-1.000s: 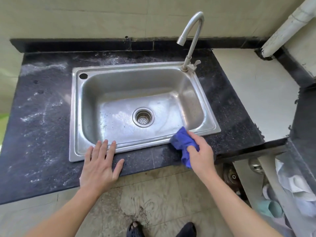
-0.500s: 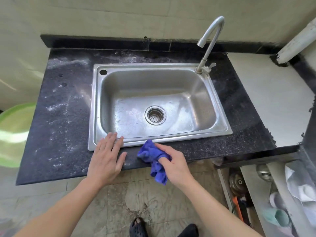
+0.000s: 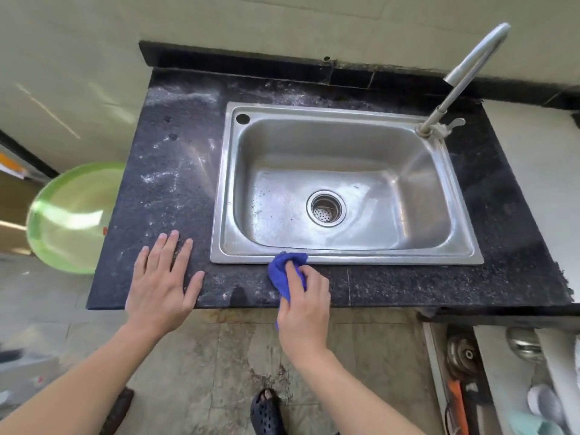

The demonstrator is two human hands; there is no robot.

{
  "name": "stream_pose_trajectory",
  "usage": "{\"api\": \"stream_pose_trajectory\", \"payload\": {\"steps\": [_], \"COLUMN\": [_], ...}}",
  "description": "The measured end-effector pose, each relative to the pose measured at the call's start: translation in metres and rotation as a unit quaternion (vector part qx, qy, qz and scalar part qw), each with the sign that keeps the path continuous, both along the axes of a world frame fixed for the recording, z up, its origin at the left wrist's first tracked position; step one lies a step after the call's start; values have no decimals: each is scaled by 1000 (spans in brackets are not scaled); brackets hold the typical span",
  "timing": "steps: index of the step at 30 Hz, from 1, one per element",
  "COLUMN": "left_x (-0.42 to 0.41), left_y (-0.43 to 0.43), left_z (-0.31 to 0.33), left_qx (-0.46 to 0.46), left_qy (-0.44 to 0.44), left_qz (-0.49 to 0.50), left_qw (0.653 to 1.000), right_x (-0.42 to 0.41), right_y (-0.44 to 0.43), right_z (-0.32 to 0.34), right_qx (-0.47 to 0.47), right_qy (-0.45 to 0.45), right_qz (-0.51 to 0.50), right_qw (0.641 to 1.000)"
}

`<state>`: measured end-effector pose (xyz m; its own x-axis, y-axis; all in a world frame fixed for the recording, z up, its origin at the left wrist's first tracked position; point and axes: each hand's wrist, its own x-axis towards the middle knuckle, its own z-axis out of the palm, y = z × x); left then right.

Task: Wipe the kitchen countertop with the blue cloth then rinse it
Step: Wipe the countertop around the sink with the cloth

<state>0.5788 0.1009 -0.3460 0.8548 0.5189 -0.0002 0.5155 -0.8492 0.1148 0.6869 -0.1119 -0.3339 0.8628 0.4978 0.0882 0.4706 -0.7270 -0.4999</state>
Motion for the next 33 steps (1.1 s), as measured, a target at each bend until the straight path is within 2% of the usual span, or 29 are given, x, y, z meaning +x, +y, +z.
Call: {"api": "stream_pose_trajectory", "payload": {"steps": [2, 4, 5, 6, 7, 10, 12, 15, 18, 20, 22, 24, 26, 27, 28, 30, 31, 33], "left_x": [-1, -1, -1, -1, -2, -2, -3, -3, -3, -5, -11, -20, -28, -28, -27, -17, -10, 8], "left_y": [1, 1, 1, 2, 2, 3, 3, 5, 6, 8, 12, 17, 13, 4, -8, -36, -50, -72], "left_z": [-1, -3, -3, -3, -3, -5, -7, -9, -9, -9, -7, -1, 8, 12, 16, 20, 20, 17], "left_qx": [-4, -9, -10, -8, -5, 2, 4, -1, -20, -46, -80, -91, -101, -117, -140, -188, -198, -165], "left_qy": [0, 3, 3, 3, 2, -3, -7, -28, -50, -73, -112, -152, -186, -199, -203, -187, -172, -144], "left_qz": [5, 5, 4, 3, 3, -5, -7, -4, 1, 10, 42, 110, 167, 182, 188, 177, 162, 114], "left_qw": [1000, 1000, 1000, 1000, 1000, 1000, 1000, 1000, 999, 996, 990, 978, 963, 956, 951, 948, 951, 969], "right_x": [-2, 16, 28, 40, 48, 44, 20, -5, -28, -34, -30, -19, -4, 6, 18, 49, 65, 88], "right_y": [28, 34, 29, 19, 5, -31, -28, 12, 57, 78, 95, 102, 94, 84, 71, 42, 29, 13], "right_z": [12, 31, 38, 44, 47, 37, 20, 3, 8, 17, 26, 37, 45, 48, 51, 48, 42, 27], "right_qx": [36, 117, 155, 175, 171, 25, -20, -25, -18, 1, 38, 74, 87, 84, 69, 11, -32, -126], "right_qy": [114, 306, 351, 355, 315, 120, 46, 22, 46, 93, 215, 343, 384, 373, 328, 169, 97, 36], "right_qz": [64, 72, 43, -4, -50, -113, -69, 6, 69, 108, 130, 157, 176, 174, 158, 122, 117, 116], "right_qw": [991, 942, 922, 918, 932, 986, 996, 999, 996, 990, 967, 923, 902, 907, 929, 978, 988, 985]}}
